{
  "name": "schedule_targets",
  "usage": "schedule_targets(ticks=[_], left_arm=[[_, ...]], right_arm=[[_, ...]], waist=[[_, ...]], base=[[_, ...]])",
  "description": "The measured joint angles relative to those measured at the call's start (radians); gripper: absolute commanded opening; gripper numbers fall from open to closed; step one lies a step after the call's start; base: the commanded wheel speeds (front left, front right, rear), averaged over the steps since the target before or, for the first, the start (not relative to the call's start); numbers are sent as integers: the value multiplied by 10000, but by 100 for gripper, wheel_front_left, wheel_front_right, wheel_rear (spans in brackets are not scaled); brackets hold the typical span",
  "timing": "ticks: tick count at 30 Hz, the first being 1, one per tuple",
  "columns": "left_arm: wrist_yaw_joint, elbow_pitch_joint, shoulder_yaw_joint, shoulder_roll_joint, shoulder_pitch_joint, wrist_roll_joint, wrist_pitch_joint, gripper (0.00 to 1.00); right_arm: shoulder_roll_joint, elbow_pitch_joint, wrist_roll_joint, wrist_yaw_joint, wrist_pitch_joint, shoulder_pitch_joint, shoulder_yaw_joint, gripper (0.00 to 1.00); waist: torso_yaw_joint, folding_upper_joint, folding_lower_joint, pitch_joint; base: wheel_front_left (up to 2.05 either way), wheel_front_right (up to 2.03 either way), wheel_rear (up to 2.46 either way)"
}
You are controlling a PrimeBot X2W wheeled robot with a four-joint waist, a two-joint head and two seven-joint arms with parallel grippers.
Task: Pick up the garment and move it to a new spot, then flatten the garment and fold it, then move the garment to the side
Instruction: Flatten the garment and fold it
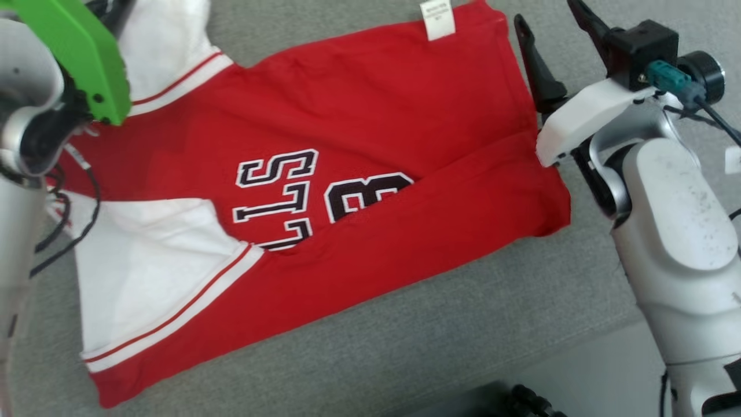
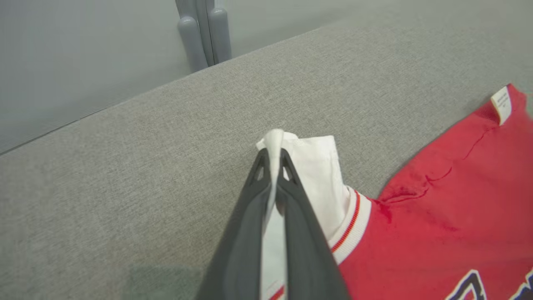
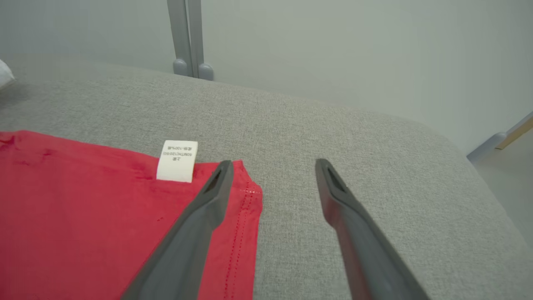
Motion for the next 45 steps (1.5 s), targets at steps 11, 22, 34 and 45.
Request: schedule_targets(ticks=[11,22,34,45], left_arm=[[-38,-447,-708,-426,444,-683,-1574,0],[-40,-541,-1273,-412,684,-1139,-2334,0],[-44,-130,-1448,-364,657,-1271,-2846,0],[21,169,-1346,-374,1216,-1158,-3965,0]], right_arm=[[-1122,2353,416,0,1616,-1014,629,100],[-1294,4730,949,0,2324,-1703,527,63],[-1195,6061,1200,0,1012,-2307,257,0],[-769,6475,821,0,-1300,-2127,217,0]], waist=[[1447,0,0,-870],[2506,0,0,-1225],[2620,0,0,-1364],[2466,0,0,-2153]], base=[[0,0,0],[0,0,0],[0,0,0],[0,0,0]])
